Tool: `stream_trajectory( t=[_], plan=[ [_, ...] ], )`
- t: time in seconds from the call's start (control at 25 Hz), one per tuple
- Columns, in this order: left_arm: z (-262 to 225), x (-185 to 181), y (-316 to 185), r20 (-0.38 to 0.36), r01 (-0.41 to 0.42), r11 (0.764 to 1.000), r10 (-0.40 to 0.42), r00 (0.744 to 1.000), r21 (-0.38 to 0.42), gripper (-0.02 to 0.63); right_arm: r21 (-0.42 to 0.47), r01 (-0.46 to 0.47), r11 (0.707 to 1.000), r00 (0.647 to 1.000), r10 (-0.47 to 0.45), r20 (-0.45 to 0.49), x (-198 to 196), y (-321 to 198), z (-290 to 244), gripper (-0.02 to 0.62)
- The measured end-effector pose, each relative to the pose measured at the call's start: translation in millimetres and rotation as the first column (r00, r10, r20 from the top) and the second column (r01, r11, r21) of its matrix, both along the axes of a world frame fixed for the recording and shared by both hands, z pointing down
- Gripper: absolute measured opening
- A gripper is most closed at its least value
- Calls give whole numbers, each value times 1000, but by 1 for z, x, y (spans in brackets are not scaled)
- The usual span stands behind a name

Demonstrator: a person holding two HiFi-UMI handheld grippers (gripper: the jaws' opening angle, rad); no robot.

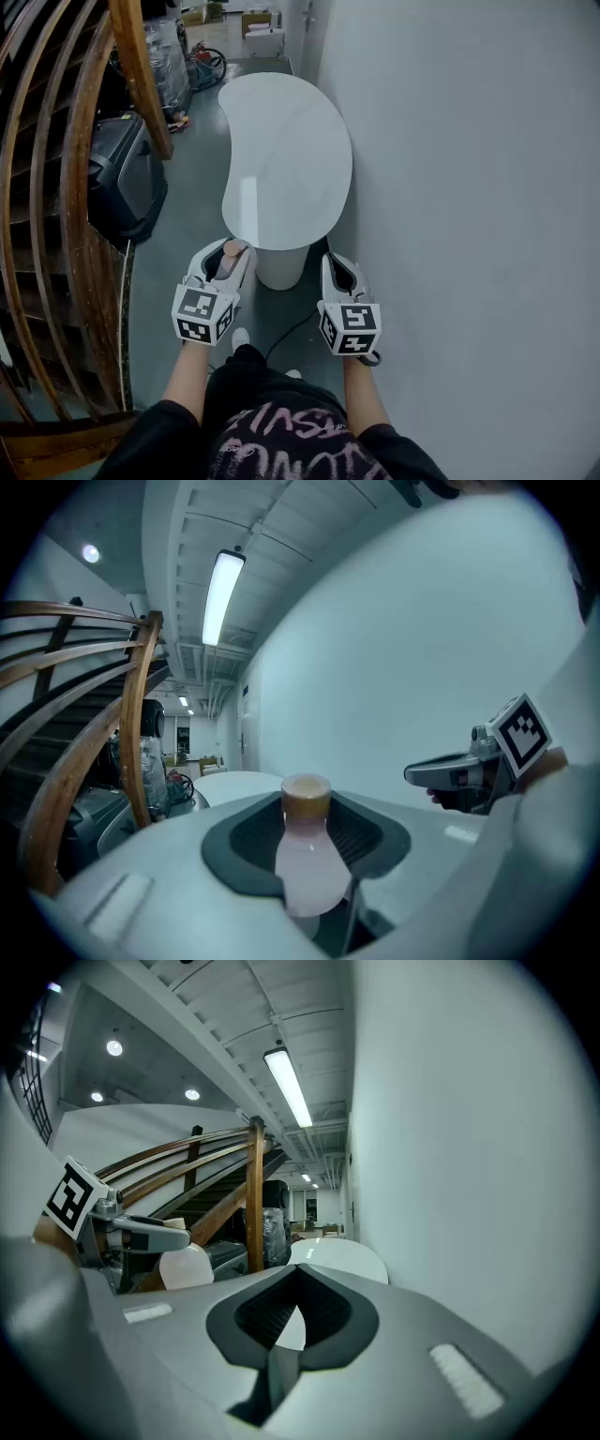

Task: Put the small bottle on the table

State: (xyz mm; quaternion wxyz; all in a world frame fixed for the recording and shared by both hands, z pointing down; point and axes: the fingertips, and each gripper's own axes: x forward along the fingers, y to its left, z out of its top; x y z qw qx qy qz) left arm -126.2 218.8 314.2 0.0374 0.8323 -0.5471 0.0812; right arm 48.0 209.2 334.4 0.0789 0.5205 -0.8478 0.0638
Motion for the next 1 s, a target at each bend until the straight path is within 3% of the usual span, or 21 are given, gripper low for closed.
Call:
stream_trajectory(
  t=[1.0],
  plan=[
    [10, -20, -16, -9, 28, 1000, -28, 1000, -10, 143, -26, 25, 999, 1000, -25, 12, -15, -19, 14, 9]
  ],
)
